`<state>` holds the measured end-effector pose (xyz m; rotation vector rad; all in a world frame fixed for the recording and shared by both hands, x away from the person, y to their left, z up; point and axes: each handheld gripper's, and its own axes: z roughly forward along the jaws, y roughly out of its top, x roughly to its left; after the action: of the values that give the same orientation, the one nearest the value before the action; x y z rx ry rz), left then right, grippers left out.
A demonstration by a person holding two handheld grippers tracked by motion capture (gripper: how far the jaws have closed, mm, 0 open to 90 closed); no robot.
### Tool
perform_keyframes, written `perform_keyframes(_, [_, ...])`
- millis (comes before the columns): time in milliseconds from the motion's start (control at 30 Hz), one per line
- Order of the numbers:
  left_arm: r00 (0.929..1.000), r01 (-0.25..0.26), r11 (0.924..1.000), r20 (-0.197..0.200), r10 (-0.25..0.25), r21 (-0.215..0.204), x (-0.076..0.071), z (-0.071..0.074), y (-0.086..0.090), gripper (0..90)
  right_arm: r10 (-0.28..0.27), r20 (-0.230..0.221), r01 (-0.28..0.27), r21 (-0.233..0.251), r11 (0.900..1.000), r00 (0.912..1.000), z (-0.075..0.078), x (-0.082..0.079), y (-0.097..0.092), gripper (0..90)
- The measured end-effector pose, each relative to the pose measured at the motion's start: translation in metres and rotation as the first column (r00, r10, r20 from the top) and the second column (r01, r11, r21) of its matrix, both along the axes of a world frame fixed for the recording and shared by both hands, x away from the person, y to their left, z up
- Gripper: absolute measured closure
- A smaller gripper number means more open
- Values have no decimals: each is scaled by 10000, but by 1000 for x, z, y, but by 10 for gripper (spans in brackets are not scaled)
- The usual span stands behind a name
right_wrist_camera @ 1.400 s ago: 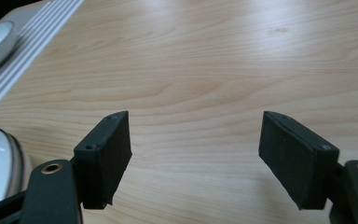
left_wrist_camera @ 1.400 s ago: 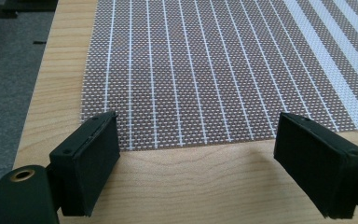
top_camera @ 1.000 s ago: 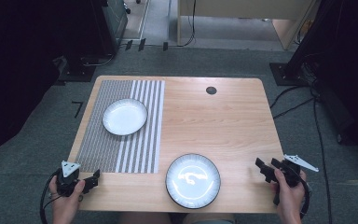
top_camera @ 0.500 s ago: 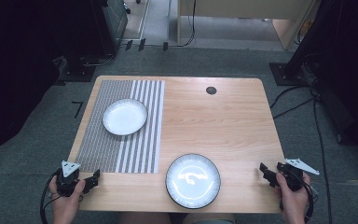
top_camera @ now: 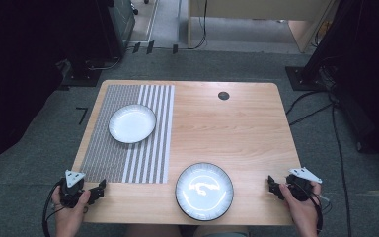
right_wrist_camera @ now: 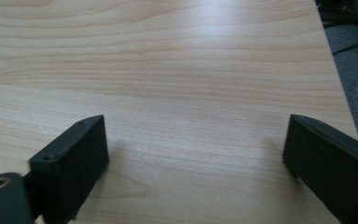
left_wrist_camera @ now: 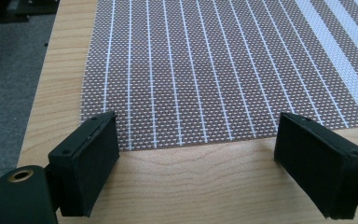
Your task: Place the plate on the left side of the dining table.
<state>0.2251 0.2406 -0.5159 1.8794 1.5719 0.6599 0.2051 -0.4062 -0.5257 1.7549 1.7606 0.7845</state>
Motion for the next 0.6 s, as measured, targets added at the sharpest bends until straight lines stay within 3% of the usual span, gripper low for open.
perform_keyframes(600, [10000, 31, 10000, -50, -30, 12, 2, 0, -1, 121, 74, -109, -75, -39, 10000, 9999, 0, 1, 1, 24])
